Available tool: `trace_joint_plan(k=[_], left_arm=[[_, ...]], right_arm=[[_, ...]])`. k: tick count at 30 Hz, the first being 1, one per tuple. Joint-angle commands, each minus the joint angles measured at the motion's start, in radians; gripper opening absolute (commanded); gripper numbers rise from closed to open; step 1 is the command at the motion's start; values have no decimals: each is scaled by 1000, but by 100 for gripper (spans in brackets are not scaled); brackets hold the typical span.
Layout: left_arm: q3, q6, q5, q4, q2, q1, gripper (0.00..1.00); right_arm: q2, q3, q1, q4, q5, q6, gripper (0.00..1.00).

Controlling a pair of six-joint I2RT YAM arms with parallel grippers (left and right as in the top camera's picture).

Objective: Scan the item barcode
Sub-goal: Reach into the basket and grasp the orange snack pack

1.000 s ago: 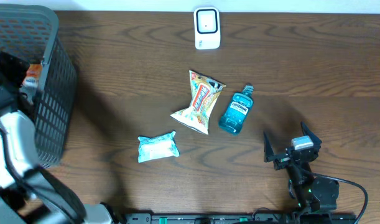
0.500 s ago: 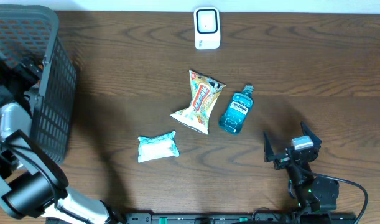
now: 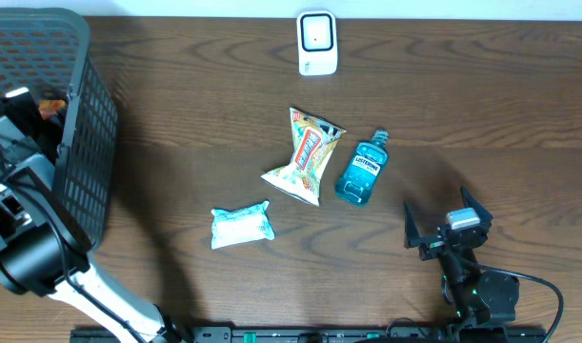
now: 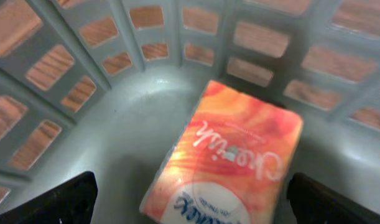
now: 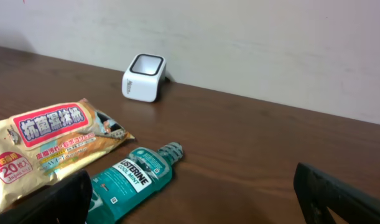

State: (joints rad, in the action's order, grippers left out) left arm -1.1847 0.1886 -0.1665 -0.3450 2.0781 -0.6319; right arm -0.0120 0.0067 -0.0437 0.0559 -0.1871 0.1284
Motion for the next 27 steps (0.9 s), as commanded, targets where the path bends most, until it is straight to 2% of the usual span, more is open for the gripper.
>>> trace_joint_plan(k=[1,5,14,15,17,19,21,23,27], left_arm=[[-23,21,-27,-36,33,0,98],[-23,20,-35,-84,75,0,98],[-23,20,-31,-82,127,0,98],[-23,20,-31,-85,127,0,93],[-23,20,-31,-83,127,-3,71],[-23,20,-31,-75,127,-6,55],[-23,20,-31,-71,127,-8,42],[-23,20,-31,-59,119,-10,36],[-23,16,-30,-13,65,-13,34]], right_arm=[[5,-1,-5,4,-3,3,99],[5,-1,-5,4,-3,3,99],[5,-1,-5,4,-3,3,99],[5,-1,-5,4,-3,3,99],[5,-1,-5,4,-3,3,99],[5,-1,-5,4,-3,3,99],[5,-1,-5,4,-3,3,99],[5,-1,-5,4,-3,3,99],[5,-1,-5,4,-3,3,99]])
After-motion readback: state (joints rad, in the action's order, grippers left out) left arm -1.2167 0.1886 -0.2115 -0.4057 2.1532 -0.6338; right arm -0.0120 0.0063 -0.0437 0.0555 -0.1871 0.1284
